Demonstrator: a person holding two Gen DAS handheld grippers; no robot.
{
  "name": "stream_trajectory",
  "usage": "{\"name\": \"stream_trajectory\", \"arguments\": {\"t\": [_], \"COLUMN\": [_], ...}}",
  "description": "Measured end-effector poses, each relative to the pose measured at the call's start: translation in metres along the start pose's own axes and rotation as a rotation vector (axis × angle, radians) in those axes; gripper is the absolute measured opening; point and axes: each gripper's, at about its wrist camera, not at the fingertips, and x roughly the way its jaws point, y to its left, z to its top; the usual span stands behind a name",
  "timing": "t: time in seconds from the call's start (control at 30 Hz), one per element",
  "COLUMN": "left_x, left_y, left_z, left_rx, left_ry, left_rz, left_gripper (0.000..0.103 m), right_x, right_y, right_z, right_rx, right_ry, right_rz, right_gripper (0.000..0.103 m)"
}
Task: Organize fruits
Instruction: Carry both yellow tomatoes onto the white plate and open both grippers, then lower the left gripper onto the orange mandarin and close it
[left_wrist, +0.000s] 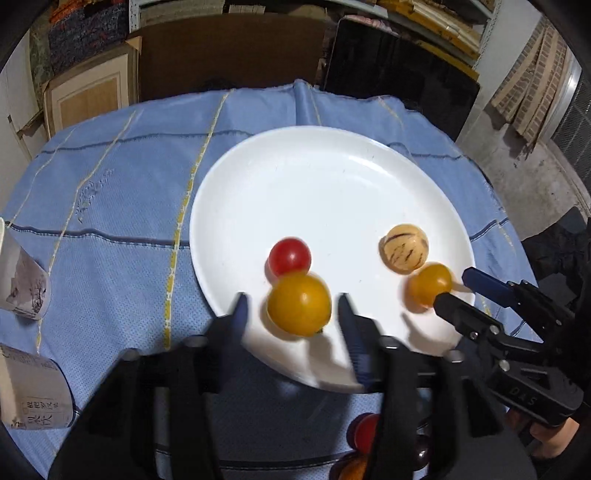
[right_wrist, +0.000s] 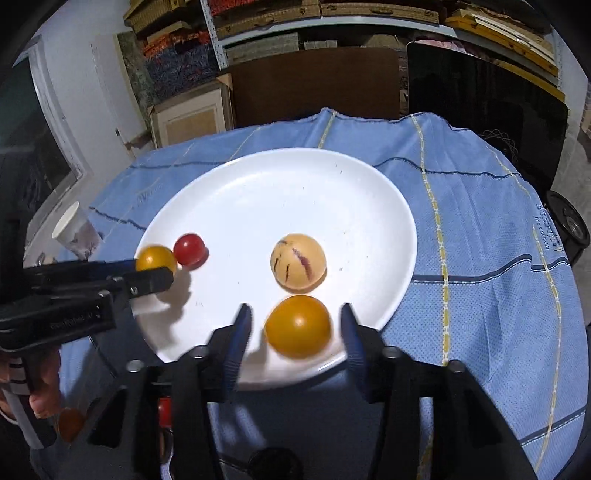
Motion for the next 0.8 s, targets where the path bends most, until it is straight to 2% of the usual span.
{"name": "stream_trajectory", "arguments": {"t": [0.07,0.17,0.27,0.4,0.5,0.6,0.8], "left_x": [-0.019,-0.045,-0.069,-0.098,-0.115,-0.128,-0.15], "left_y": [0.0,0.002,0.005,0.007,0.01,0.013,0.022], "left_z": [-0.005,-0.013,-0.026,-0.051,-0.073,-0.099,-0.152], "left_rx": [-0.004,0.008,0.009,0.025,0.032,0.032,0.017], "left_ry": [-0.083,-0.15,-0.184,-0.216,-0.227,-0.234,-0.241], "left_rz": [0.028,0.031,0.042,0.04,0.064,0.067,0.059], "left_gripper": [0.084,0.086,0.092,0.094,0.094,0.094,0.095], "right_x": [-0.01,-0.029,-0.055,-0.088,-0.113,-0.131,-0.146], "right_y": [-0.004,-0.013,-0.022,-0.032,-0.034,-0.029,-0.011], "right_z": [-0.002,-0.011,-0.03,-0.059,-0.085,-0.113,-0.151], "right_rx": [0.025,0.081,0.144,0.21,0.229,0.21,0.176], "right_ry": [-0.03,-0.045,-0.069,-0.111,-0.149,-0.169,-0.154], "right_rz": [-0.009,0.034,0.056,0.076,0.059,0.047,0.014], "right_gripper": [0.07,0.07,0.077,0.081,0.09,0.09,0.09]}}
